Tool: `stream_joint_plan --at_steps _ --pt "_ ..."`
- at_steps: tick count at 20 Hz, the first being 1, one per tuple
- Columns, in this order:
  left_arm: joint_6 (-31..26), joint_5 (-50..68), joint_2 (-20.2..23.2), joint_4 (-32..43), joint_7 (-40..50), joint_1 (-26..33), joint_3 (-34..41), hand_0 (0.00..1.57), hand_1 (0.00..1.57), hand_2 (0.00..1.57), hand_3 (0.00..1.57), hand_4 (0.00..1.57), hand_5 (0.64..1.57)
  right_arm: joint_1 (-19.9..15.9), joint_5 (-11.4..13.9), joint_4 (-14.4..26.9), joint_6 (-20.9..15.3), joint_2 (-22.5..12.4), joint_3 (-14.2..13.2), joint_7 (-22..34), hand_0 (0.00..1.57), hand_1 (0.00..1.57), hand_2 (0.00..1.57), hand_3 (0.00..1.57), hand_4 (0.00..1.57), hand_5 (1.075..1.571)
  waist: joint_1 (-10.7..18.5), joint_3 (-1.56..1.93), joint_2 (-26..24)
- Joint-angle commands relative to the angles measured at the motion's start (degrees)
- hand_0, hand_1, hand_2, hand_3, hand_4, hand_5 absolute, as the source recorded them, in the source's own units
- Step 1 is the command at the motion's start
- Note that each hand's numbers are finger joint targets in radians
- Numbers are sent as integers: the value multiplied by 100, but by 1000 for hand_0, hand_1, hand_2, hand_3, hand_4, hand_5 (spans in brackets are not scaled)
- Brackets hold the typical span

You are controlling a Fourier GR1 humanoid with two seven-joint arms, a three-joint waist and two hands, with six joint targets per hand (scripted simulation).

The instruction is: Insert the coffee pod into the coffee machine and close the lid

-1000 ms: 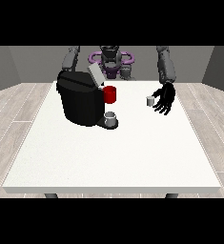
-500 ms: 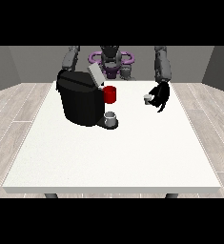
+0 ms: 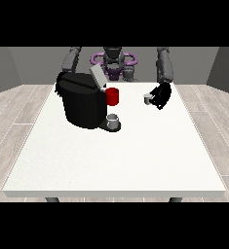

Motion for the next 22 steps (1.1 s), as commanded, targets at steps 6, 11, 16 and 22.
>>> stream_joint_plan --at_steps 6,11,16,22 --pt "-419 70 -367 -268 162 -198 22 1516 1516 1465 1340 592 1571 -164 -122 815 59 -160 -263 -247 0 0 0 0 281 1571 324 -10 -383" --pt "-788 167 -455 -441 175 -102 13 1420 1420 1392 1289 596 1571 160 -38 693 59 -35 -35 -63 0 0 0 0 286 1571 329 -11 -845" --pt "-1322 541 -607 -611 1011 -803 304 1385 1385 1417 1373 592 1571 366 130 826 168 -56 116 -321 0 0 0 0 249 1571 195 -9 -1082" --pt "-1412 393 -828 -955 1469 -944 146 1461 1461 1471 1425 629 1571 275 147 675 22 -10 176 4 0 0 0 0 309 1571 118 -10 -1185"
